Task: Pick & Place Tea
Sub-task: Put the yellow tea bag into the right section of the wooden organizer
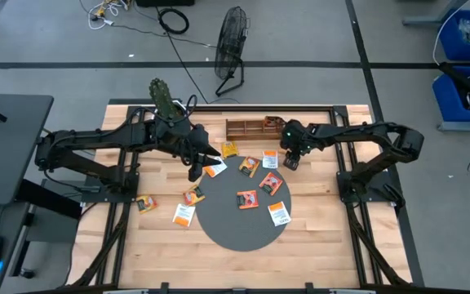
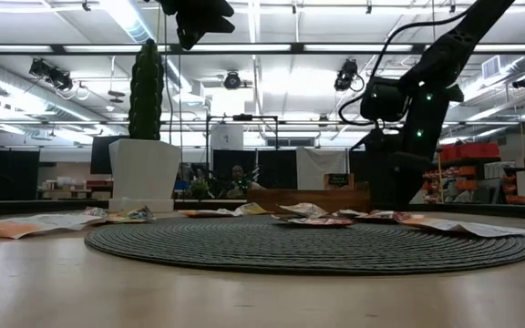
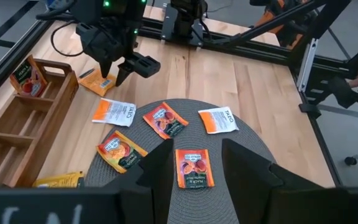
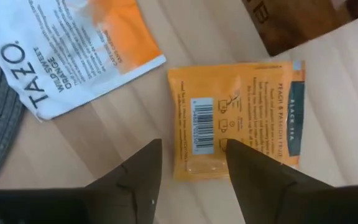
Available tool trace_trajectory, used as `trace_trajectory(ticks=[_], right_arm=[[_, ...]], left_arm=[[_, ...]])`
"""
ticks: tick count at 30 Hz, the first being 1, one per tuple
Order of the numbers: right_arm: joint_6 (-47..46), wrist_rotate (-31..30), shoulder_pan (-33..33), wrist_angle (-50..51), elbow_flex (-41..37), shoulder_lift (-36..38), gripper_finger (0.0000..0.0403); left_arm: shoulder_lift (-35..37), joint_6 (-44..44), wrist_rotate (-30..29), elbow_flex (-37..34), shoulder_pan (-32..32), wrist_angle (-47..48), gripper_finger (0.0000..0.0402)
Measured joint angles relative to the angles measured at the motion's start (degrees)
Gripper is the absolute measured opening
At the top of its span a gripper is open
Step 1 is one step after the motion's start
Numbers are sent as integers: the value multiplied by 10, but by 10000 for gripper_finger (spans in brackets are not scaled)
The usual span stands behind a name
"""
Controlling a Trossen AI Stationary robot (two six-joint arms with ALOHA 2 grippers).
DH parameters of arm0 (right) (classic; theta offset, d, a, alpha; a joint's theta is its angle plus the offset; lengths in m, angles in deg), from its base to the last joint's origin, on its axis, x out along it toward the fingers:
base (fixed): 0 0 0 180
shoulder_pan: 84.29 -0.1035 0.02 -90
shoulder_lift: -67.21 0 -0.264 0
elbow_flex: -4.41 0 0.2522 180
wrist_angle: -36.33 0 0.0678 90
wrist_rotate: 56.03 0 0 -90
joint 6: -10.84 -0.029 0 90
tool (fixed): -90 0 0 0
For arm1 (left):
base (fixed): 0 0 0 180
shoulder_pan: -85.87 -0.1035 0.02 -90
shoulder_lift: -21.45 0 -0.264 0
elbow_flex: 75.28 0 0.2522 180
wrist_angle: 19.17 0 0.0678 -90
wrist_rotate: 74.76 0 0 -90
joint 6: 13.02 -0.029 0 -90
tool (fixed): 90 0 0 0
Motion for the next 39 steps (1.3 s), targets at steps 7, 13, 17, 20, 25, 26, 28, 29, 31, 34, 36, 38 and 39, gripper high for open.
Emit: trace_trajectory(ticks=[7, 13, 17, 20, 25, 26, 28, 29, 31, 34, 36, 38, 39], right_arm=[[1, 4, 0, -19, -31, 2, 143], [-11, 7, -3, 3, -15, 1, 18], [-15, 26, -20, 69, 22, 7, 11], [-9, 59, -37, 97, 60, 37, 5], [0, 139, -66, 150, 121, 107, 3], [0, 165, -69, 149, 133, 125, 2], [-10, 217, -75, 130, 152, 155, 2], [-23, 240, -76, 105, 161, 169, 2], [-62, 289, -77, 28, 172, 195, 1], [-146, 359, -77, -116, 173, 217, 1], [-206, 406, -77, -211, 173, 219, 1], [-261, 445, -77, -293, 173, 218, 0], [-283, 459, -78, -328, 173, 217, 0]], left_arm=[[0, 10, 0, 0, 0, 0, 138], [0, 10, 0, 0, 0, 0, 138], [0, 9, 0, 0, 0, 0, 138], [0, 8, 0, 0, 0, -5, 138], [0, -12, 0, 0, 0, -25, 138], [0, -20, 0, 0, 0, -32, 138], [0, -36, 0, 0, 0, -55, 138], [0, -45, 0, 0, 0, -69, 138], [0, -65, 0, 0, 0, -104, 138], [0, -98, 0, 0, 0, -162, 138], [0, -114, 0, 0, 0, -200, 138], [0, -128, 0, 0, 0, -235, 138], [0, -131, 0, 0, -1, -252, 138]])
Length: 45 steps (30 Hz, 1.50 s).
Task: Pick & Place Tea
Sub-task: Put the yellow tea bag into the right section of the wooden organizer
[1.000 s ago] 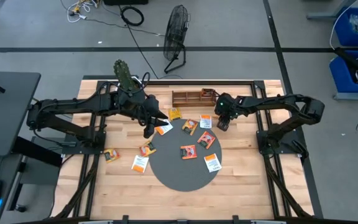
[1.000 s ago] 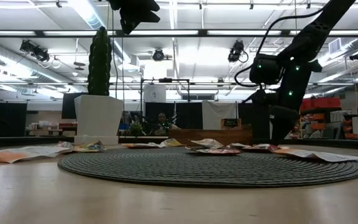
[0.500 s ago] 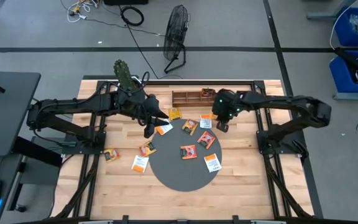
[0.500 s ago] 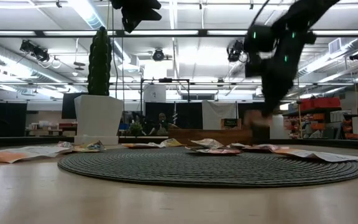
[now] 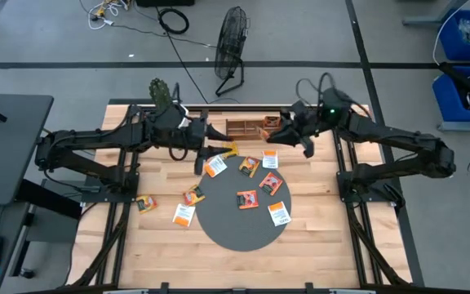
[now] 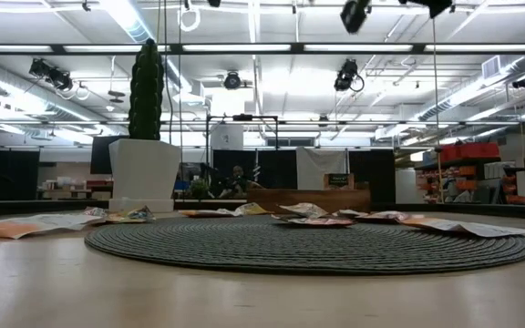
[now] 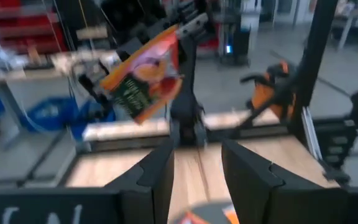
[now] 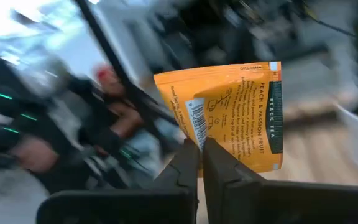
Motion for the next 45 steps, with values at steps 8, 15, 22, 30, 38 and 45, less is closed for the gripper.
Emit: trace_trajectory(ticks=[8, 15, 22, 30, 38, 45], right_arm=[[-98, 21, -26, -205, 0, -21, 0], [-153, 13, -48, -351, 0, -72, 0], [-158, 11, -71, -394, 13, -121, 0], [-149, 22, -82, -396, 66, -165, 0], [-157, 33, -82, -397, 69, -166, 0], [-159, 35, -82, -398, 69, -166, 0]], left_arm=[[-6, 35, 0, 0, 0, -131, 138], [-21, 86, 12, 0, 0, -196, 138], [-39, 243, 10, 0, -7, -226, 138], [-53, 291, 75, 0, -13, -238, 138], [-52, 291, 167, 0, -12, -266, 138], [-52, 308, 191, 0, -12, -272, 138]])
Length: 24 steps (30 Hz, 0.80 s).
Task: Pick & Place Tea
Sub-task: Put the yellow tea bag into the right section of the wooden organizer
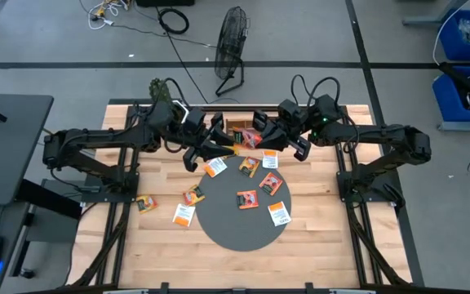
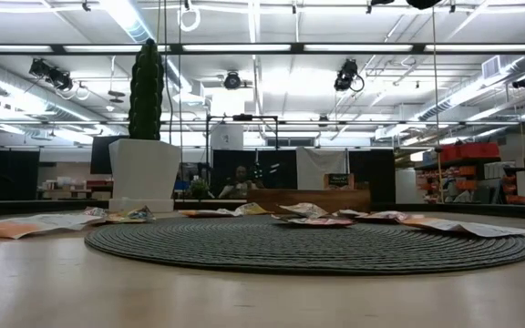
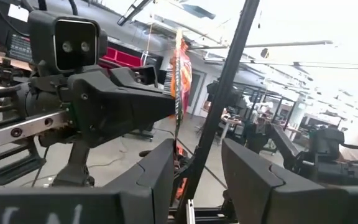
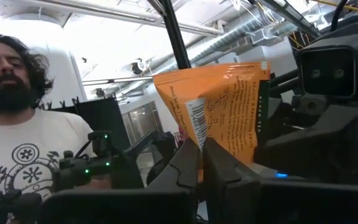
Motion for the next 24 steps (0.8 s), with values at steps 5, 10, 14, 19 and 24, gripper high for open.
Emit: trace_trajectory(ticks=[5, 10, 14, 19, 24], right_arm=[[2, -14, 0, 0, 0, 0, 0], [3, -19, 0, 3, 0, 0, 0], [5, -20, -2, 6, 0, 0, 0], [15, -25, -2, 6, 0, 0, 0], [18, -29, -2, 13, 0, 1, 0]], left_arm=[[0, -2, -16, 0, 0, 0, 138], [0, -3, -49, 0, 0, 1, 137], [0, -12, -57, 0, 0, 1, 132], [0, -33, -56, 0, 0, 1, 82], [0, -46, -55, 0, 0, 3, 9]])
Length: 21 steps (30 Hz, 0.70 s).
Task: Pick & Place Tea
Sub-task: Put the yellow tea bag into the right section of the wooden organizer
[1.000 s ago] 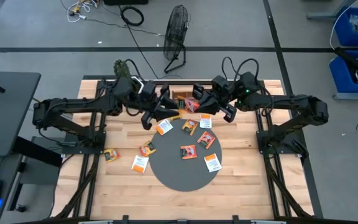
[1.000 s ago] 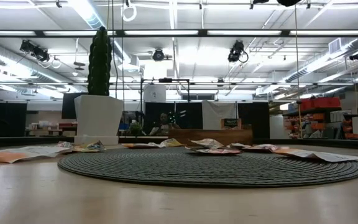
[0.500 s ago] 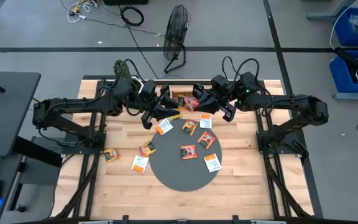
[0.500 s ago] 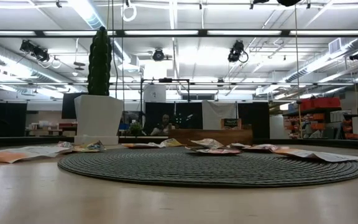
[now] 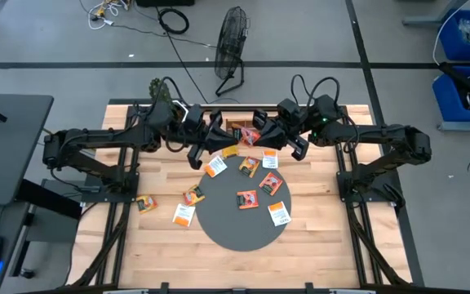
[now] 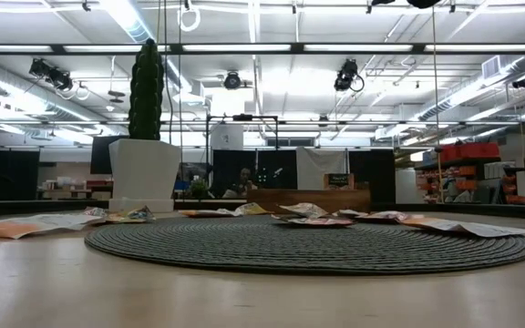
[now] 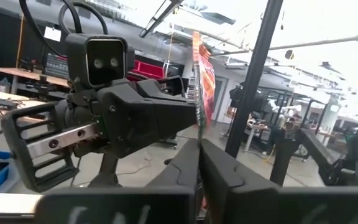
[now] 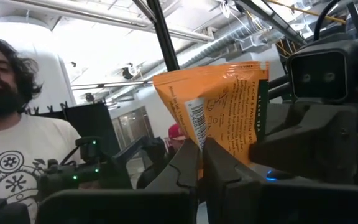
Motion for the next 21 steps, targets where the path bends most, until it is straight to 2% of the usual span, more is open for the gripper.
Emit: trace_trajectory(ticks=[3, 6, 13, 18, 21], right_arm=[[2, -2, 0, 12, 0, 1, 1], [-5, -20, -1, 26, 1, 2, 20], [-27, -20, 16, 90, 1, 40, 137], [16, -24, 29, 217, 1, 96, 201], [75, -37, 34, 371, 39, 111, 212]], left_arm=[[0, -8, 1, 0, 0, 1, 6], [0, -8, 1, 0, -2, 8, 3], [2, 5, 28, 1, -7, 63, 2], [6, 13, 58, 1, -17, 154, 2], [12, 10, 63, 1, -27, 224, 1]])
